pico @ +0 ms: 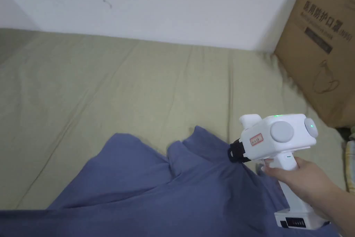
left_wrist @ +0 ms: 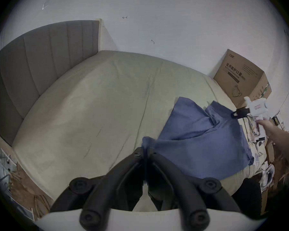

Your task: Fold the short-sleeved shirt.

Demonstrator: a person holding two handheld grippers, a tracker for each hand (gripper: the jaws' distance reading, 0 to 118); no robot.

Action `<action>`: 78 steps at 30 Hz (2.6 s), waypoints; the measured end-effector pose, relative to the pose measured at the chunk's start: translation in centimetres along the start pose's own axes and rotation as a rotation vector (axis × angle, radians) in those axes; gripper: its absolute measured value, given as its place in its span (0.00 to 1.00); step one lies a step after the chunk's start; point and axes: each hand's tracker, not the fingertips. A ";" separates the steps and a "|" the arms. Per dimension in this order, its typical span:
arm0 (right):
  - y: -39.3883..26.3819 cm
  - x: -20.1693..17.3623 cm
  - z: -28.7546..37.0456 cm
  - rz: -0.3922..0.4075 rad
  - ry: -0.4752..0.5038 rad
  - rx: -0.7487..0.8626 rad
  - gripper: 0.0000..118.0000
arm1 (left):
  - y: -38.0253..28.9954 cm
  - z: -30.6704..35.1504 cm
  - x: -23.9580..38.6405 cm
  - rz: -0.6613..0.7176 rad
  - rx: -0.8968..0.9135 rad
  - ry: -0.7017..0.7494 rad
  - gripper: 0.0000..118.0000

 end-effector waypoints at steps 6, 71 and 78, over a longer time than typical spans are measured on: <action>-3.3 0.1 12.8 -0.111 0.016 0.239 0.00 | 2.5 3.1 0.9 -0.008 0.093 -0.040 0.00; -10.9 6.6 -0.8 -0.328 -0.160 -0.083 0.00 | 8.8 -20.0 5.2 -0.226 -0.359 0.071 0.00; -23.1 3.9 4.6 -0.232 -0.134 -0.154 0.00 | -0.6 -13.3 1.7 -0.245 -0.389 0.026 0.00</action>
